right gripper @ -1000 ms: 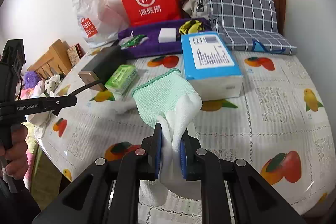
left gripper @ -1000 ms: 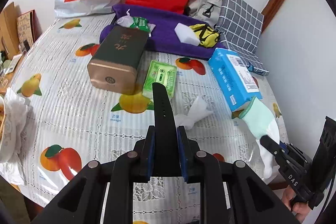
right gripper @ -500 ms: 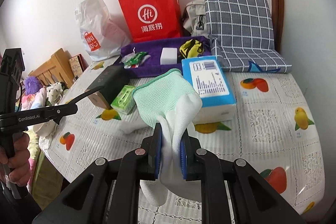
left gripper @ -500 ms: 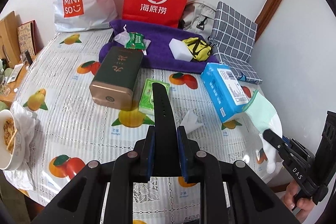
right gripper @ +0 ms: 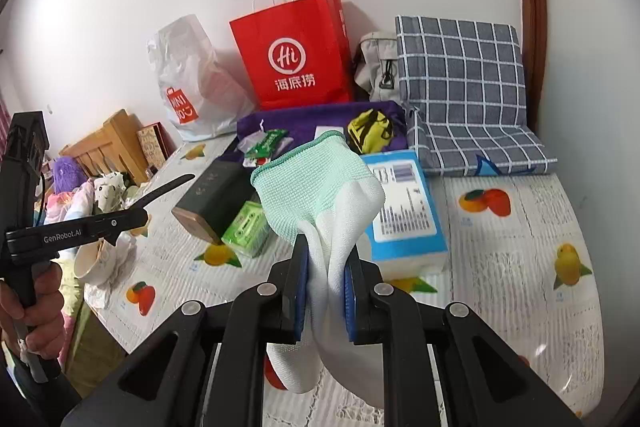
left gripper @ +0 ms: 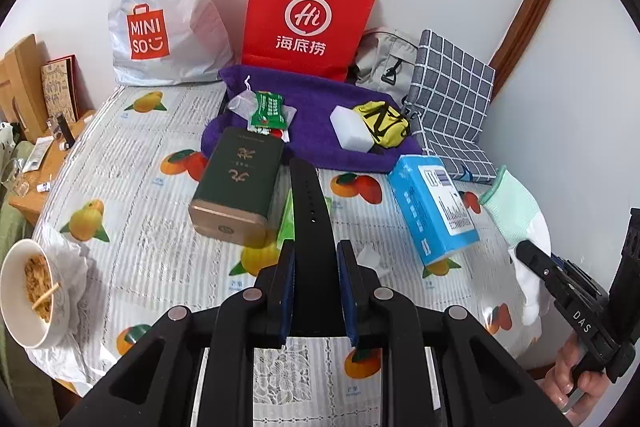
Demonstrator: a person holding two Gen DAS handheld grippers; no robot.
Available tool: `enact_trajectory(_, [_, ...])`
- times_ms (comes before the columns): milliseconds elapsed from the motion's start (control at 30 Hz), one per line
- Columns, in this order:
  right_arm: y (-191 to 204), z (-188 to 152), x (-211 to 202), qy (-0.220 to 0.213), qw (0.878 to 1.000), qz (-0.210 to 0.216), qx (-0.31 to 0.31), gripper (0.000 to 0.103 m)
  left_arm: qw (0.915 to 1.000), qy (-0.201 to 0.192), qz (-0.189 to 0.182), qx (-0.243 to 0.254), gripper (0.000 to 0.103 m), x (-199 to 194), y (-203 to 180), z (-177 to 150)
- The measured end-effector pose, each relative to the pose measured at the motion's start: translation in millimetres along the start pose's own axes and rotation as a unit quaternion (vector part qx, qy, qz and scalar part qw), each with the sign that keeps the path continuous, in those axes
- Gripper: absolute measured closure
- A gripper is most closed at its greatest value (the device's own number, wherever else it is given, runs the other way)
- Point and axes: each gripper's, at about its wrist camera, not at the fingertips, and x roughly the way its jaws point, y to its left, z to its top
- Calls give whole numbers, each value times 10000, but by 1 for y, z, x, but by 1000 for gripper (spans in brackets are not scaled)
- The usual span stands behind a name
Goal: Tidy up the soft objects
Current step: 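Carry the glove with the right gripper while the left gripper carries the strap toward the towel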
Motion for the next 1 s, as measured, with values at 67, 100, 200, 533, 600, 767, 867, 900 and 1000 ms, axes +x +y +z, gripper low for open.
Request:
enact_trajectory(67, [0, 6, 1, -24, 10000, 4, -6, 87, 10000, -12, 8, 6, 84, 0, 1, 5])
enact_trajectory(100, [0, 9, 2, -33, 10000, 7, -5, 87, 10000, -19, 14, 5, 84, 0, 1, 7])
enact_trajectory(200, [-1, 17, 6, -34, 10000, 22, 3, 87, 10000, -43, 36, 1, 84, 3, 1, 17])
enact_trajectory(533, [1, 49, 22, -30, 9999, -9, -162, 87, 9999, -152, 37, -4, 84, 13, -1, 42])
enact_trajectory(600, [2, 55, 27, -36, 9998, -47, -189, 87, 9999, -133, 28, 2, 84, 18, -1, 46])
enact_trajectory(767, [2, 67, 36, -48, 9997, -83, -205, 88, 9999, -104, -4, 51, 84, 28, -2, 55])
enact_trajectory(867, [2, 76, 43, -58, 9996, -122, -228, 87, 9999, -112, -2, 98, 84, 34, -2, 62])
enact_trajectory(900, [2, 80, 47, -52, 9996, -143, -240, 87, 9999, -117, -9, 102, 84, 35, -2, 64])
enact_trajectory(1000, [3, 89, 57, -5, 9994, -230, -245, 87, 9999, -111, -46, 82, 84, 42, -2, 75])
